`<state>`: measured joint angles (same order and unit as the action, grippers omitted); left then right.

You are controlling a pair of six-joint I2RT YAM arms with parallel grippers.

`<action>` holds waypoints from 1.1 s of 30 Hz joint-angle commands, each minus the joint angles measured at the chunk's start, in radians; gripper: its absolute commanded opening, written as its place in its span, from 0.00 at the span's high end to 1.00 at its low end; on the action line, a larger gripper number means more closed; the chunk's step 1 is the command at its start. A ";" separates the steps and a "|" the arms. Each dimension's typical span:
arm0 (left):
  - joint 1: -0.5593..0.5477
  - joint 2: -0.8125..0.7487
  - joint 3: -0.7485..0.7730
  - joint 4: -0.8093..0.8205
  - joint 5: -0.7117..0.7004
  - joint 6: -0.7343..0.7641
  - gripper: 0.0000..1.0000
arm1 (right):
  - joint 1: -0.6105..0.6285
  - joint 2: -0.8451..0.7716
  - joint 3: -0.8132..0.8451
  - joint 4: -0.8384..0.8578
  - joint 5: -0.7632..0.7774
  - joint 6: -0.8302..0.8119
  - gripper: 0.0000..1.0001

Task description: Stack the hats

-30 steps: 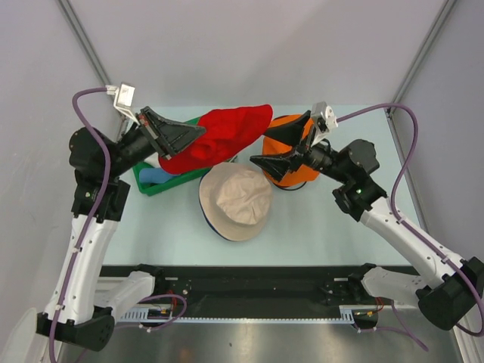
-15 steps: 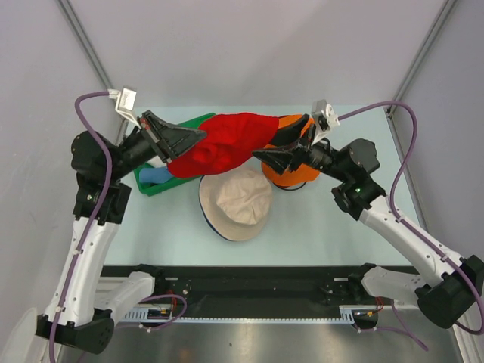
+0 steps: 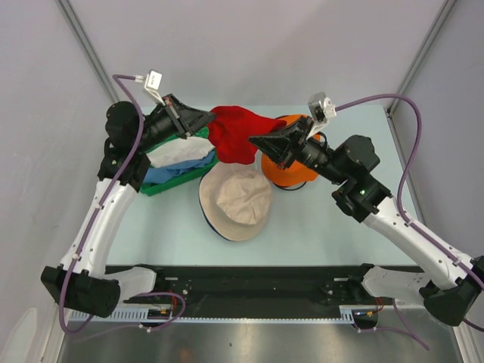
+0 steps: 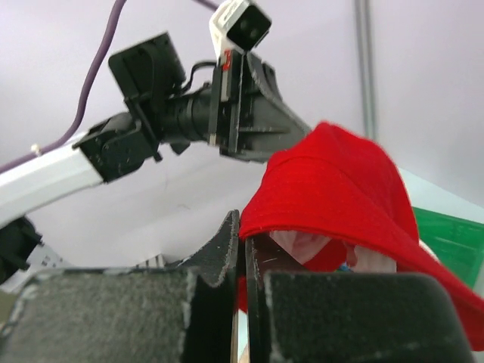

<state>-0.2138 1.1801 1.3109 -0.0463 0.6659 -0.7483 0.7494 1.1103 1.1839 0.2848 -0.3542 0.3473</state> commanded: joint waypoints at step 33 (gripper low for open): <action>-0.202 0.408 0.160 0.100 -0.037 0.173 0.53 | -0.567 0.045 -0.087 -0.214 -0.169 0.329 1.00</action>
<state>-0.4129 1.6291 1.4998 0.0502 0.5735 -0.5705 0.2085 1.2224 1.1423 0.0921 -0.5030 0.6117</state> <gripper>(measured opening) 0.366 0.022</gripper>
